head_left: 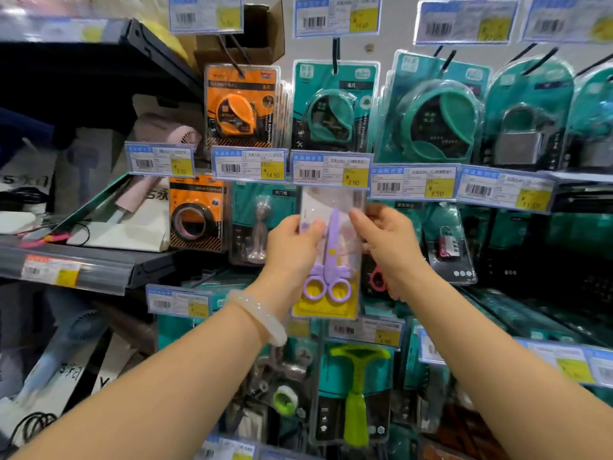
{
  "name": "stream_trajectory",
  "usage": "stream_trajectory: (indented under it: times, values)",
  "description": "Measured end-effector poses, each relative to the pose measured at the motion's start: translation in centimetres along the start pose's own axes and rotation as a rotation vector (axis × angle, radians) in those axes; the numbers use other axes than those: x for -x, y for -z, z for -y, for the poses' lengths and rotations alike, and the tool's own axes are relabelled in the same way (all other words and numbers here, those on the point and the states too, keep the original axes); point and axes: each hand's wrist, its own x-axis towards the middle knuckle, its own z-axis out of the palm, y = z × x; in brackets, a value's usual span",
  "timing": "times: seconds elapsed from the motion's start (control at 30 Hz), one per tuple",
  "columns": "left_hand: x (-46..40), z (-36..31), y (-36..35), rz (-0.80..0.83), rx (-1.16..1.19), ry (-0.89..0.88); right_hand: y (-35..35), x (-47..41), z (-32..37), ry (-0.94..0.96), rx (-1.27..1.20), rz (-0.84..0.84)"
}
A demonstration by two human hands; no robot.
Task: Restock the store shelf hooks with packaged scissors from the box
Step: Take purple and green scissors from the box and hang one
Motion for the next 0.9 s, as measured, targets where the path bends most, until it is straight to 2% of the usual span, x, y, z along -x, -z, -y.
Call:
stream_trajectory:
  times: [0.1, 0.3, 0.5, 0.9]
  values:
    - [-0.9, -0.9, -0.5, -0.007, -0.016, -0.057, -0.6, -0.8, 0.7, 0.049, -0.025, -0.033]
    - [-1.5, -0.8, -0.2, -0.051, -0.016, -0.06, -1.6, -1.1, -0.1, 0.037, -0.03, -0.073]
    - [-1.2, -1.2, -0.1, -0.084, 0.066, -0.015, -2.1, -1.1, 0.5, 0.136, -0.022, -0.085]
    - [-1.5, -0.9, 0.1, -0.094, -0.04, -0.101, -2.7, -0.8, -0.7, 0.096, -0.116, -0.126]
